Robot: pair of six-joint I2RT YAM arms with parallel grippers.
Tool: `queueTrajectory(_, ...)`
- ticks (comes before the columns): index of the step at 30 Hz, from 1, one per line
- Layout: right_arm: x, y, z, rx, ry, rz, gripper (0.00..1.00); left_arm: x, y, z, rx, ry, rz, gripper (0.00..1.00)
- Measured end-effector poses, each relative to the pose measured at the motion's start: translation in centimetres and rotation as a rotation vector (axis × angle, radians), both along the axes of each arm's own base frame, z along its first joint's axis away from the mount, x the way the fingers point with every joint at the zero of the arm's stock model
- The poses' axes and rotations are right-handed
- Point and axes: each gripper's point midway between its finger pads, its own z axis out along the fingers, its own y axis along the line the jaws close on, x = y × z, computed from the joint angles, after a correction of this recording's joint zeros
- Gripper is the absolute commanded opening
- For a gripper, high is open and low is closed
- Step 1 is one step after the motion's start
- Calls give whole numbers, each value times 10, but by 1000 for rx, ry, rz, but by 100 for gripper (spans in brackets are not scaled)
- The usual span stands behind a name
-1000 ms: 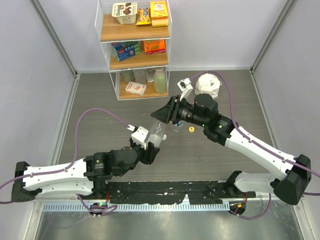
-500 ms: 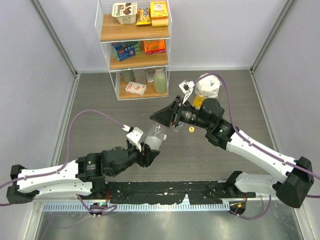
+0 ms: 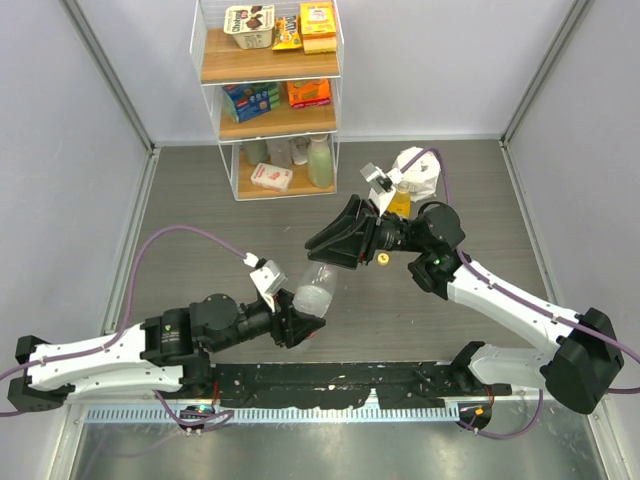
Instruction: Unscrew the bottle caps
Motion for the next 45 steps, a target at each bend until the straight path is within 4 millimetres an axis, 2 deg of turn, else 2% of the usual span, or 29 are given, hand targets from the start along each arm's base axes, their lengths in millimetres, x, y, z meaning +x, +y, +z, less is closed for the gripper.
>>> queueTrajectory(1, -1, -1, 0, 3, -1, 4, 2, -1, 0, 0, -5, 1, -8, 0)
queueTrajectory(3, 1, -2, -1, 3, 5, -1, 19, -2, -1, 0, -11, 4, -13, 0)
queueTrajectory(4, 3, -2, -2, -1, 11, -9, 40, -3, -1, 0, -14, 8, -12, 0)
queueTrajectory(6, 7, -2, -4, -14, 25, -25, 75, -3, 0, -2, -16, 17, -11, 0)
queueTrajectory(8, 11, -3, -7, -28, 42, -55, 93, -3, 0, -2, -17, 19, -10, 0)
queueTrajectory(10, 19, -6, -7, -34, 56, -105, 97, -3, 0, -2, -19, 19, -8, 0)
queueTrajectory(16, 43, -11, -6, -74, 108, -256, 99, 3, 2, -4, -13, 20, 29, 0)
queueTrajectory(19, 62, -14, -6, -118, 154, -361, 99, 9, 4, -9, 4, 27, 69, 0)
queueTrajectory(23, 86, -22, -17, -196, 225, -512, 99, 26, 12, -24, 79, 36, 184, 0)
queueTrajectory(28, 107, -34, -32, -290, 299, -653, 99, 50, 23, -35, 178, 34, 356, 0)
queueTrajectory(32, 118, -36, -45, -348, 341, -708, 99, 64, 29, -36, 237, 31, 469, 0)
queueTrajectory(38, 127, -25, -72, -430, 391, -723, 95, 79, 37, -38, 316, 25, 604, 0)
queueTrajectory(45, 124, -18, -77, -441, 405, -715, 92, 84, 47, -49, 382, 13, 665, 0)
